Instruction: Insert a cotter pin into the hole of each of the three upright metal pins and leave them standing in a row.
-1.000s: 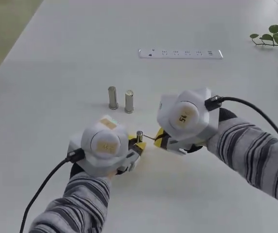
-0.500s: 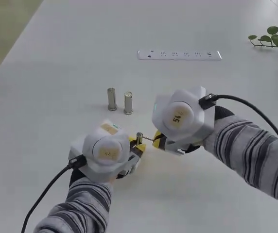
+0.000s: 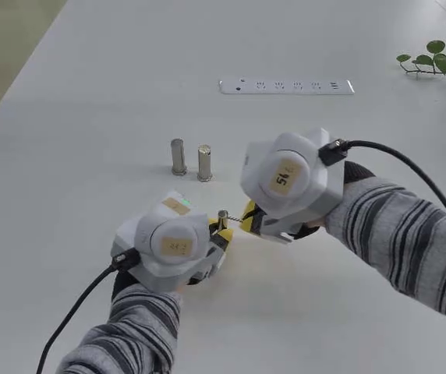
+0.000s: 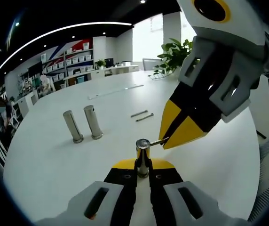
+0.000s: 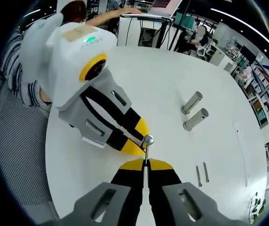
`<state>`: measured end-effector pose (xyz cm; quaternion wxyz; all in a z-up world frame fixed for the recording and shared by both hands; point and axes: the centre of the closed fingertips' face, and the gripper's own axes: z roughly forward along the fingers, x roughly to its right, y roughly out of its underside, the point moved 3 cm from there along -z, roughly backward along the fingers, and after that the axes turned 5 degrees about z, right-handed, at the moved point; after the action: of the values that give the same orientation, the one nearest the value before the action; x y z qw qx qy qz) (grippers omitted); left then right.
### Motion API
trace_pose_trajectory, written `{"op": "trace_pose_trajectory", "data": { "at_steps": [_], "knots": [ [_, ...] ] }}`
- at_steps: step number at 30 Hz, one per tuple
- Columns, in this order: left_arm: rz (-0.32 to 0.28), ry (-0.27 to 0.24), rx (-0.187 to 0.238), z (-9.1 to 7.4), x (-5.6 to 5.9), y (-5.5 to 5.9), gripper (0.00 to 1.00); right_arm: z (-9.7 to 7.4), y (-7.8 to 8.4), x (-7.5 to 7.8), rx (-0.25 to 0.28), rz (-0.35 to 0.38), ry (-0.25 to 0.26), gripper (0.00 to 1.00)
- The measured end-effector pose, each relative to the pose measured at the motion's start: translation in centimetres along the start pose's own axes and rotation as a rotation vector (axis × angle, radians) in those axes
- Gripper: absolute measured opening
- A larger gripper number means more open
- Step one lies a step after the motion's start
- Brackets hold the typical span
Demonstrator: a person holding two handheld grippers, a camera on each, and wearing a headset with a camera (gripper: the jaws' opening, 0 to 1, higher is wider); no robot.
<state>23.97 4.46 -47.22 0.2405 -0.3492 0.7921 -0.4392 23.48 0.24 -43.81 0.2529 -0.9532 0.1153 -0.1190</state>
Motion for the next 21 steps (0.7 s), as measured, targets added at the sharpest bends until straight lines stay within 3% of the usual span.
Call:
{"op": "trace_pose_trajectory", "data": {
  "at_steps": [11,16,18,21],
  "knots": [
    [-0.003,-0.007,-0.001,-0.1,0.1,0.0,0.05,0.5,-0.9,-0.1,0.027,-0.013,0.007,0.00],
    [-0.012,-0.011,0.001,-0.2,0.1,0.0,0.05,0.4,-1.2,-0.1,0.051,0.057,0.004,0.00],
    [-0.018,-0.013,0.001,-0.2,0.2,0.1,0.05,0.2,-1.5,-0.3,0.098,0.101,-0.008,0.05],
    [-0.020,-0.015,-0.003,-0.1,0.2,0.0,0.05,-0.2,-1.4,-0.2,0.111,0.149,-0.013,0.08]
  ]
}}
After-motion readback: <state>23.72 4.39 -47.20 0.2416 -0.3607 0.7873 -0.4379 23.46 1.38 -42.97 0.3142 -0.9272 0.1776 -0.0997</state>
